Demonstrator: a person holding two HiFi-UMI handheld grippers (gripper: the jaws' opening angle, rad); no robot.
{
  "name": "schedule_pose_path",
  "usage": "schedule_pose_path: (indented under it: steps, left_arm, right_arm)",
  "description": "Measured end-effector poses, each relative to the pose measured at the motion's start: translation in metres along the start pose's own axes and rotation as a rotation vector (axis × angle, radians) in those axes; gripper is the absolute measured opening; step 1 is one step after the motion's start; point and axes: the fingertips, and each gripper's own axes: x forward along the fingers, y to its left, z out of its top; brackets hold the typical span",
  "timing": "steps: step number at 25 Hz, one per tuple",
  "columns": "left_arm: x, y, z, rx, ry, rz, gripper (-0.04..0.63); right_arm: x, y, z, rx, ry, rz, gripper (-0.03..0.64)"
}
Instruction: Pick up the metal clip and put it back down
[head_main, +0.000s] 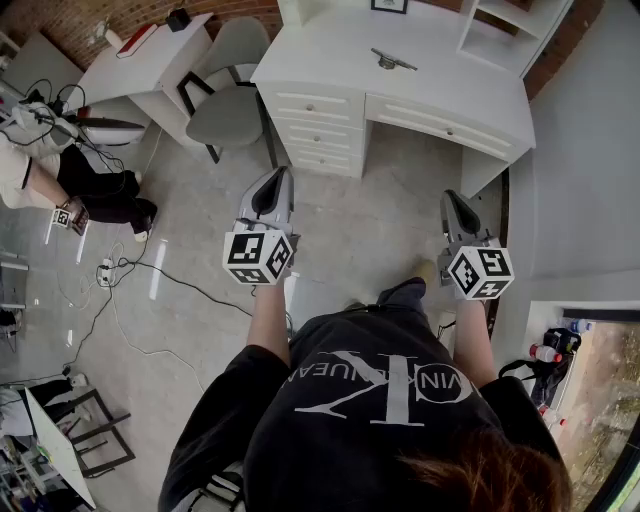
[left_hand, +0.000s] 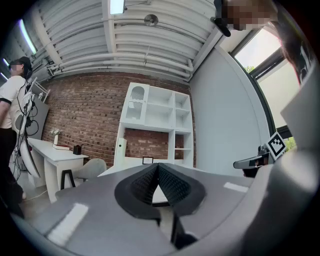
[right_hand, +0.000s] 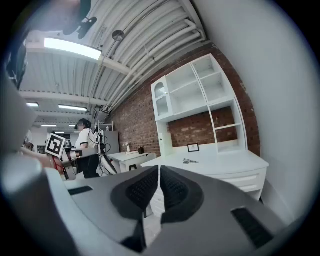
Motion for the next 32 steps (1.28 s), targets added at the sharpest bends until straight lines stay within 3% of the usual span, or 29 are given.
schedule_pose_path:
  steps: [18,24,32]
  left_arm:
    - [-0.01,0.007,0.001,-0.008,-0.011,0.018,0.011]
    - [-0.012,0.012,-0.004,-0.053,-0.008,0.037,0.011]
    - [-0.005,0.026,-0.016,-0.08,0.03,0.047,0.011]
  right_arm:
    - [-0.003,0.001,0.004,0.013,-0.022,-0.021,0.02]
    - [-0.008,-0.005,0.004,0.017,-0.012,-0.051,0.021]
    - [0.019,-0.001,0.002,0.005,0.033,-0.023,0.026]
